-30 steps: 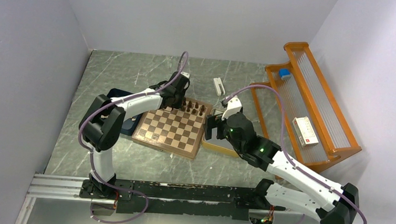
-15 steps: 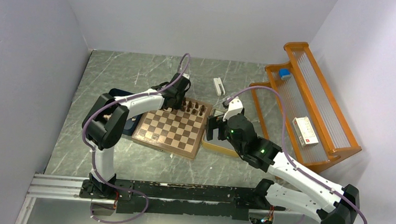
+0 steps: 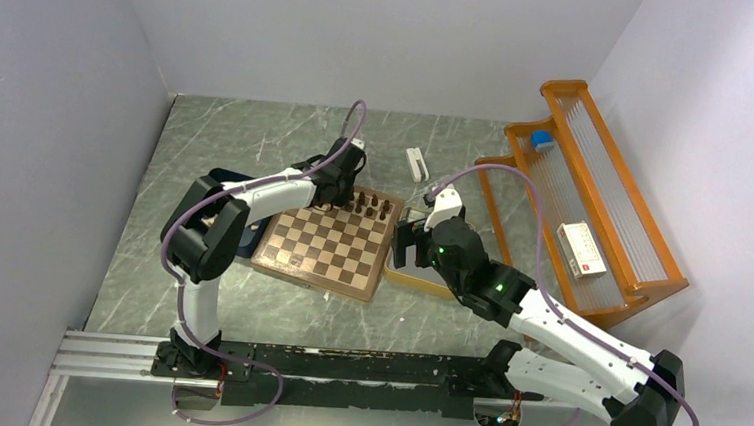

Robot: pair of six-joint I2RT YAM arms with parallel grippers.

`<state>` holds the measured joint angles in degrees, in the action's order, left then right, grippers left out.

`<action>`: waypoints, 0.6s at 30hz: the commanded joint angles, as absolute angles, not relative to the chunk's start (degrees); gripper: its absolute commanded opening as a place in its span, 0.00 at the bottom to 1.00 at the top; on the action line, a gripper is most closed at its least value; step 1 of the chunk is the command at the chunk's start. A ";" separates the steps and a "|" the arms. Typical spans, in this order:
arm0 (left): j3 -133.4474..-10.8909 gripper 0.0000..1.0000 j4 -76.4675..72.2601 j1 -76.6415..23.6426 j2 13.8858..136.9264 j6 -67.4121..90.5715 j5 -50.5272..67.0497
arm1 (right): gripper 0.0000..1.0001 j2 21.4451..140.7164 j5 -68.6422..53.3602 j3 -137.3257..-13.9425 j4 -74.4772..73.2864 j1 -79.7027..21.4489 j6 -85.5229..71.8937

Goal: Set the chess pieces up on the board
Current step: Place the chess piece on the chessboard.

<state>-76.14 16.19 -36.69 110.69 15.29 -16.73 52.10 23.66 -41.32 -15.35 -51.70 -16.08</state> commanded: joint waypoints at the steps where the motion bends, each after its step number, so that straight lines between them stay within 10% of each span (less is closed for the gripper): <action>1: -77.51 0.09 16.86 -37.51 111.11 14.73 -17.31 | 1.00 52.12 25.01 -40.69 -14.93 -51.55 -15.83; 18: -79.28 0.11 20.37 -37.68 110.84 14.46 -18.88 | 1.00 52.62 24.42 -40.99 -15.08 -51.57 -16.33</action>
<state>-77.12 19.05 -37.04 110.69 15.18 -16.99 52.60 23.79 -41.10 -15.33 -51.70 -16.08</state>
